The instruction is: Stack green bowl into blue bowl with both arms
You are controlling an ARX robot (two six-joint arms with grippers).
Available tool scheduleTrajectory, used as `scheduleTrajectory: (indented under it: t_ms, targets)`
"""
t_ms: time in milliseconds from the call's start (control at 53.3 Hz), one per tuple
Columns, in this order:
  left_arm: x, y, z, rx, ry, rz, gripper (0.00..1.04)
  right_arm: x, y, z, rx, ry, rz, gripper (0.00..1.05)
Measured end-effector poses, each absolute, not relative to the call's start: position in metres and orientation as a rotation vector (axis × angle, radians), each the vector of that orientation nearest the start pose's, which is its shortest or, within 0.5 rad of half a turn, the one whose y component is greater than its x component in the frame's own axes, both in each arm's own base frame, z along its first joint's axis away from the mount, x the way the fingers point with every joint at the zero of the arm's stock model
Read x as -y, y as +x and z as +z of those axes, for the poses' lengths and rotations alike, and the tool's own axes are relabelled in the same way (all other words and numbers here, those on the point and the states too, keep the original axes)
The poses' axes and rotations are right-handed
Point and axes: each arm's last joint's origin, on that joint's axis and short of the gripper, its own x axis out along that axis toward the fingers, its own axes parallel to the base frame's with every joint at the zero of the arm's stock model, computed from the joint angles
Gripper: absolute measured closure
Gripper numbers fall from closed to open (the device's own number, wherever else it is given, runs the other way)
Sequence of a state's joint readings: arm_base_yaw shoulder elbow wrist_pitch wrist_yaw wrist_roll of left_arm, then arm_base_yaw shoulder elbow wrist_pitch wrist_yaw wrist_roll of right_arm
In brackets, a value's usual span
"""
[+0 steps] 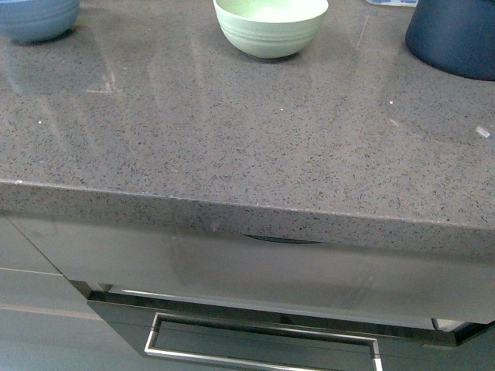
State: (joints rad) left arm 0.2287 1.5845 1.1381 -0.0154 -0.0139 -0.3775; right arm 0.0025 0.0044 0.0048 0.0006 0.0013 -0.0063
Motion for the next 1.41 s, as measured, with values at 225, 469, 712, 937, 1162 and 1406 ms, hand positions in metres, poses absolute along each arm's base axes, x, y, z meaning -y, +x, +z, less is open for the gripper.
scheduleTrajectory:
  t_ms: [225, 469, 712, 937, 1162, 1406]
  targets:
    - [-0.083, 0.386, 0.28, -0.466, -0.406, 0.349, 0.07, 0.0, 0.098, 0.165, 0.001, -0.006, 0.001, 0.1]
    - [-0.085, 0.414, 0.275, -0.48, -0.351, 0.385, 0.07, 0.0, 0.098, 0.165, 0.001, -0.006, 0.001, 0.1]
    - [-0.104, 0.436, 0.253, -0.524, -0.308, 0.429, 0.07, 0.0, 0.098, 0.165, 0.001, -0.007, 0.001, 0.1]
    - [-0.11, 0.452, 0.233, -0.562, -0.304, 0.437, 0.07, 0.0, 0.098, 0.165, 0.001, -0.006, 0.001, 0.1]
    - [-0.106, 0.469, 0.221, -0.571, -0.289, 0.414, 0.07, 0.0, 0.098, 0.165, 0.001, -0.006, 0.001, 0.1]
    - [-0.102, 0.48, 0.209, -0.611, -0.256, 0.406, 0.16, 0.0, 0.098, 0.165, 0.001, -0.006, 0.001, 0.1]
